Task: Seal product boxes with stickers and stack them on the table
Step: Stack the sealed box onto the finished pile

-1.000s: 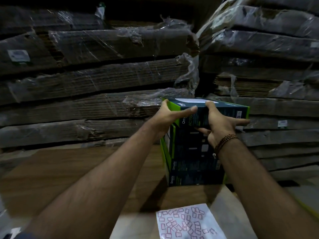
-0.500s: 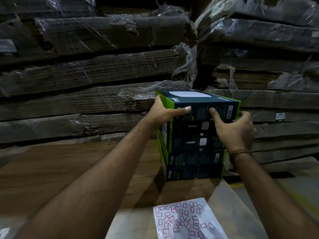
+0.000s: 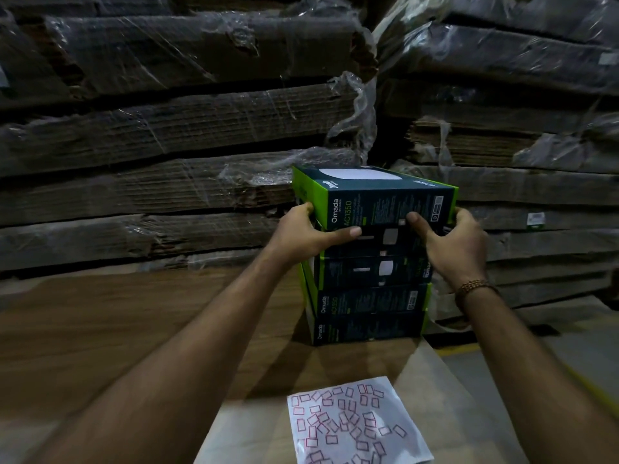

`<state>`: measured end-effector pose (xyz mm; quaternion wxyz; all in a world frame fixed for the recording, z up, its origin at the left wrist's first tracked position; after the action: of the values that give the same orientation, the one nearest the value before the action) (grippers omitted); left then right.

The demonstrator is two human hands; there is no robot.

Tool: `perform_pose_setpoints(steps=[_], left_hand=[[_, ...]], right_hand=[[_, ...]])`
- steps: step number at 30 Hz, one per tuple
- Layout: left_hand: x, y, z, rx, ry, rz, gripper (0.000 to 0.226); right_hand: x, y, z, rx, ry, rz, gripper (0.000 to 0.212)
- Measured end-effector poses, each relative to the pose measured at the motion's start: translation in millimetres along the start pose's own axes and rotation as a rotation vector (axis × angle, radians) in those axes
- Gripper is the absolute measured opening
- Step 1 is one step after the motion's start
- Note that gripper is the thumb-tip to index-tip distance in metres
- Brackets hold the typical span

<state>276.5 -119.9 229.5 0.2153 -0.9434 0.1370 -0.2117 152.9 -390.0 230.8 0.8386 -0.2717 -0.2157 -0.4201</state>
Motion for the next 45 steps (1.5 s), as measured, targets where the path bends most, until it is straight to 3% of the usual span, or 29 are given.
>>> perform_pose_setpoints(steps=[4, 9, 17, 28, 35, 42, 45], left_hand=[[-3, 2, -3, -0.034, -0.007, 0.0, 0.09], [-6, 5, 1, -0.11, -0.043, 0.001, 0.067], [-5, 3, 8, -0.099, -0.059, -0.055, 0.083], [-10, 11, 6, -0.181, -0.042, -0.066, 0.066], [-13, 14, 7, -0.226, -0.049, -0.061, 0.074], [-12, 15, 12, -0.243, -0.061, -0.072, 0.095], [-14, 20, 11, -0.229, -0.064, -0.064, 0.084]], right_hand=[[3, 1, 0, -0.021, -0.013, -0.013, 0.061], [7, -1, -2, -0.038, -0.018, -0.057, 0.063], [7, -1, -3, -0.081, -0.04, -0.076, 0.061], [8, 2, -6, -0.038, -0.043, -0.046, 0.06], [9, 8, -15, -0.005, -0.049, -0.058, 0.074], [7, 12, -16, -0.011, -0.055, -0.059, 0.074], [7, 12, -17, -0.008, -0.037, -0.056, 0.074]])
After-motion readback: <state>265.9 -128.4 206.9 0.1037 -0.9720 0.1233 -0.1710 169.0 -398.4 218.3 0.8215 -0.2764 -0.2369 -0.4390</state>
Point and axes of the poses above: each hand's wrist, its own x-axis towards the middle knuckle, its own y-axis out of the palm, z = x × y, the point moved 10 cm from there along x, towards the middle knuckle, and after that the axes turned 3 degrees about -y, right-handed, at the moved point
